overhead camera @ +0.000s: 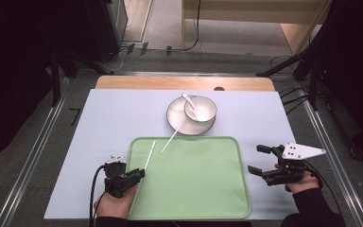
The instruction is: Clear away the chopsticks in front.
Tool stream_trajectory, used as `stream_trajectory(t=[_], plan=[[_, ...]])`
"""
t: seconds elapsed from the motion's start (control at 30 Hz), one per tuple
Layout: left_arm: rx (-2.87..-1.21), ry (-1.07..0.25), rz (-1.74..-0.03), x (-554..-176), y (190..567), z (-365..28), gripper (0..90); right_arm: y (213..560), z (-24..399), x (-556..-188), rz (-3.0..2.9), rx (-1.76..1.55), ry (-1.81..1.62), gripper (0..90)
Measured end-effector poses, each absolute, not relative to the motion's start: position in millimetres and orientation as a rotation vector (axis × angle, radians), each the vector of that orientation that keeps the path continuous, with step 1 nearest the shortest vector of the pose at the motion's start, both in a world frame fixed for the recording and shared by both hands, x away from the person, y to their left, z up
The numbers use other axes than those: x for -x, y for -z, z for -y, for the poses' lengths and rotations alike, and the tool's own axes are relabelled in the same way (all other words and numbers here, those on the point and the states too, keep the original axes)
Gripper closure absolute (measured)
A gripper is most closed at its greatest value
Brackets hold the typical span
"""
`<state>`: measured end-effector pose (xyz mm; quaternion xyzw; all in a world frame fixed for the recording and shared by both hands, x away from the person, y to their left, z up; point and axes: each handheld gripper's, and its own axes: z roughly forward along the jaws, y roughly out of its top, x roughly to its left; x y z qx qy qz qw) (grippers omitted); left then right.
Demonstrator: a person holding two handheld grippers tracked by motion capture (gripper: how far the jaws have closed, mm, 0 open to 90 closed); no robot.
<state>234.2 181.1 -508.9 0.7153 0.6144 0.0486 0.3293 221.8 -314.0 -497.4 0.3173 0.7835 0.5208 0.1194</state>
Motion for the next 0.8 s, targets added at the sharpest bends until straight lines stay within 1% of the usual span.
stream_trajectory(t=[0.03, 0.07, 0.1, 0.13, 0.17, 0.2, 0.23, 0.27, 0.43, 0.47, 0.63, 0.8], plan=[[-1.887, -0.124, -1.602, -235, 507, -181, 64.0, 497, 314, -222, -2.288, -0.931, -1.526, 14.8], [-1.903, -0.116, -1.588, -237, 506, -181, 64.0, 497, 314, -222, -2.288, -0.931, -1.526, 14.8], [-1.91, -0.111, -1.573, -238, 503, -181, 54.9, 497, 314, -222, -2.288, -0.93, -1.526, 14.8], [-1.915, -0.12, -1.535, -240, 497, -180, 52.2, 498, 314, -222, -2.288, -0.929, -1.526, 14.8], [-1.915, -0.12, -1.535, -240, 497, -180, 49.9, 498, 314, -222, -2.288, -0.929, -1.526, 14.8], [-1.918, -0.127, -1.525, -242, 492, -180, 49.9, 498, 314, -222, -2.289, -0.93, -1.525, 14.8], [-1.92, -0.133, -1.512, -244, 488, -180, 46.0, 498, 314, -222, -2.29, -0.929, -1.523, 14.8], [-1.927, -0.127, -1.491, -247, 485, -181, 46.0, 498, 314, -222, -2.29, -0.929, -1.523, 14.8], [-1.94, -0.088, -1.42, -262, 467, -178, 40.2, 498, 315, -222, -2.288, -0.929, -1.526, 14.8], [-1.952, -0.082, -1.395, -266, 464, -177, 37.8, 497, 314, -222, -2.287, -0.93, -1.525, 14.8], [-2.073, -0.074, -1.299, -287, 450, -164, 36.7, 498, 314, -222, -2.29, -0.931, -1.521, 14.8], [-2.108, -0.056, -1.212, -308, 440, -150, 36.8, 498, 314, -222, -2.291, -0.929, -1.52, 14.8]])
